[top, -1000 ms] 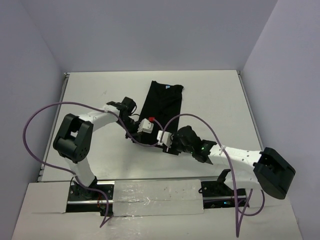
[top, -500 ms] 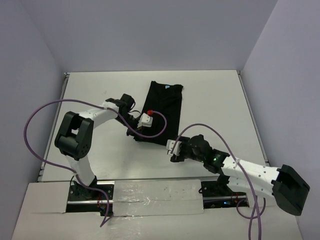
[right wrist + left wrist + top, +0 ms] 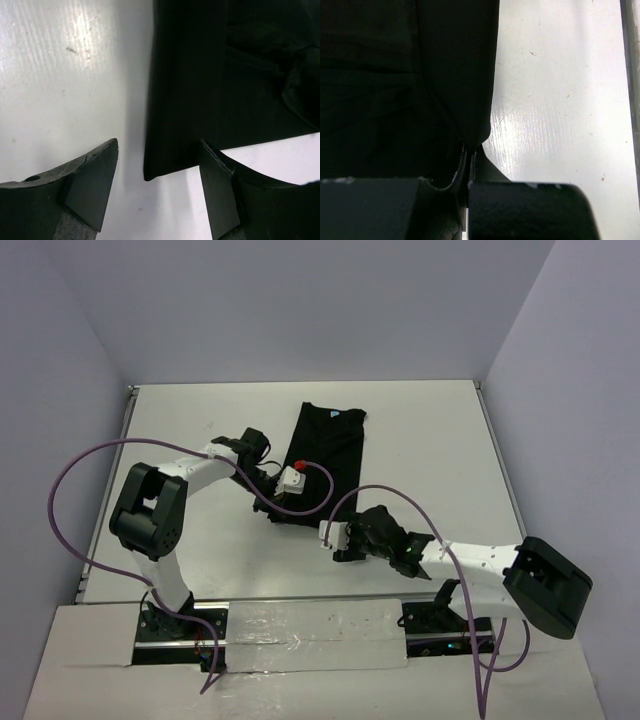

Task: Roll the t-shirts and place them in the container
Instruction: Roll the T-shirt to the center of the board.

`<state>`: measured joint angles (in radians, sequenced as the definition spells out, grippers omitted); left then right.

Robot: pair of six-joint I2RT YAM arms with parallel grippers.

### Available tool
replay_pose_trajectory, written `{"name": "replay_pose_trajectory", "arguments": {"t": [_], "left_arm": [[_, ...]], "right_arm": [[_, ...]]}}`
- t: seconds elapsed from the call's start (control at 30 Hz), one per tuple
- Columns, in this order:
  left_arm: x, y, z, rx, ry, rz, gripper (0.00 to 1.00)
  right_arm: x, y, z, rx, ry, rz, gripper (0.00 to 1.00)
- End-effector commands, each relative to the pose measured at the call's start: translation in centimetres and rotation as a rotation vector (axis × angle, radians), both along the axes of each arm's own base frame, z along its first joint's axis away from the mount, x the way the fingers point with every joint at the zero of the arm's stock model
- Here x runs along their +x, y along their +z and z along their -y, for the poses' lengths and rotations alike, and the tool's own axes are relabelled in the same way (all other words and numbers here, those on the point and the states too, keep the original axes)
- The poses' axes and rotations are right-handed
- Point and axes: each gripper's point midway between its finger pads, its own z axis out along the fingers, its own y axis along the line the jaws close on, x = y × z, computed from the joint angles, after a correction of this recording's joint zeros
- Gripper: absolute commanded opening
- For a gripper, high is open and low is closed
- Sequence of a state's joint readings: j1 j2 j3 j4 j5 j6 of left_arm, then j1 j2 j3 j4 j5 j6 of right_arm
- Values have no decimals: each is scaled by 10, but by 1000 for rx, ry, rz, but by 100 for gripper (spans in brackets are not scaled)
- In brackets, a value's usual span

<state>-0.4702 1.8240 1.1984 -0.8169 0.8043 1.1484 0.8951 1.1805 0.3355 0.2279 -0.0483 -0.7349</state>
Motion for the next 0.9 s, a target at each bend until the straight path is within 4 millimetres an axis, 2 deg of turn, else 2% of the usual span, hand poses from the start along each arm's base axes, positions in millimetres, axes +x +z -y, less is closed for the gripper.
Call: {"name": "replay_pose_trajectory", "arguments": {"t": [0.0,0.1,0.13,0.23,0.37,0.47,0.57,0.6,0.73,0.8,0.87], "left_arm": [[0,9,6,-40,-13,-9,0],[-1,9,6,-40,-13,-12,0],[-1,9,6,-38,-11,-16,0],[0,8,7,-39,-8,-16,0],[1,9,8,-42,-1,-14,0],[1,9,8,-41,-4,-13,0],[-1,8,6,-36,-4,-16,0],[-2,8,6,-36,-4,-22,0],[-3,8,7,-41,-4,-27,0],[-2,7,6,-35,-3,-24,0],[-4,7,5,-29,-5,-30,0]], "right_arm": [[12,39,-17,74,11,98,71],[4,48,-12,83,30,129,72],[4,60,-11,107,37,161,72],[1,63,-11,118,56,178,74],[3,44,-21,68,80,122,75],[4,37,-26,60,84,101,75],[17,32,-28,44,41,122,75],[23,23,-23,8,3,122,74],[33,18,-24,-6,-54,114,71],[35,15,-25,-25,-61,105,65],[34,12,-25,-40,-53,89,42]]}}
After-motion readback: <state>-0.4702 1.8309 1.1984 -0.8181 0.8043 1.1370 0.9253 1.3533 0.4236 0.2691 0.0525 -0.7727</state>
